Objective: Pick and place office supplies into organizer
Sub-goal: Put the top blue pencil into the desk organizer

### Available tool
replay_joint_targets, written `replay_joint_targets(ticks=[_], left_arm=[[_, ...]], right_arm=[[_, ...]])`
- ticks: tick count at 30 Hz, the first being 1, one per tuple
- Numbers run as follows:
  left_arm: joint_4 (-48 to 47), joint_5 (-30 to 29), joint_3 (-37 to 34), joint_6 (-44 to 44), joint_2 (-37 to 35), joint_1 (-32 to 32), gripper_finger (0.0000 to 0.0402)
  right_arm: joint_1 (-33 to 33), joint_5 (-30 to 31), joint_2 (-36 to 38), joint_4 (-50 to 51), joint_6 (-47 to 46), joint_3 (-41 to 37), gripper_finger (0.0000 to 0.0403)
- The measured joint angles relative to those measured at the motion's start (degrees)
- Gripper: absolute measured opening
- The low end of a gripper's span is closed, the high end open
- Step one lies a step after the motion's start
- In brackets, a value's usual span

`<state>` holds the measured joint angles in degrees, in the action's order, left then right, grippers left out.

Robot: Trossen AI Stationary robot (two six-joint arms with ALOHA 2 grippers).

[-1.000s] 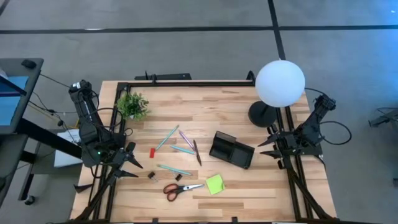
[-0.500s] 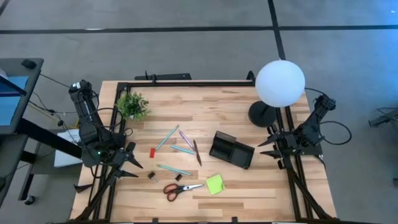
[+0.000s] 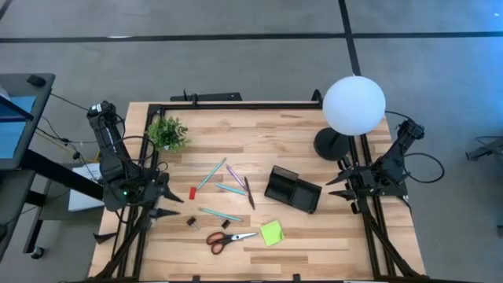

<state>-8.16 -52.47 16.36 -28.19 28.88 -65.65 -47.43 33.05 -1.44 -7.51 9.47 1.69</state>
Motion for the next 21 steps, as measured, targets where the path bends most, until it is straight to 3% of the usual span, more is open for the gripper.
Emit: replay_joint_targets(ticks=[9, 17, 21], left_arm=[[-0.4, -20.3, 0.0, -2.4, 0.0, 1.2, 0.0178], [-4.0, -23.5, 0.0, -4.6, 1.2, 7.2, 0.0178], [-4.4, -19.7, 0.0, -9.1, 3.5, 11.1, 0.0178]], right_arm=[[0.0, 0.0, 0.0, 0.0, 0.0, 0.0, 0.0124], [0.0, 0.0, 0.0, 0.0, 0.0, 0.0, 0.0124], [0.0, 0.0, 0.0, 0.0, 0.0, 0.0, 0.0124]])
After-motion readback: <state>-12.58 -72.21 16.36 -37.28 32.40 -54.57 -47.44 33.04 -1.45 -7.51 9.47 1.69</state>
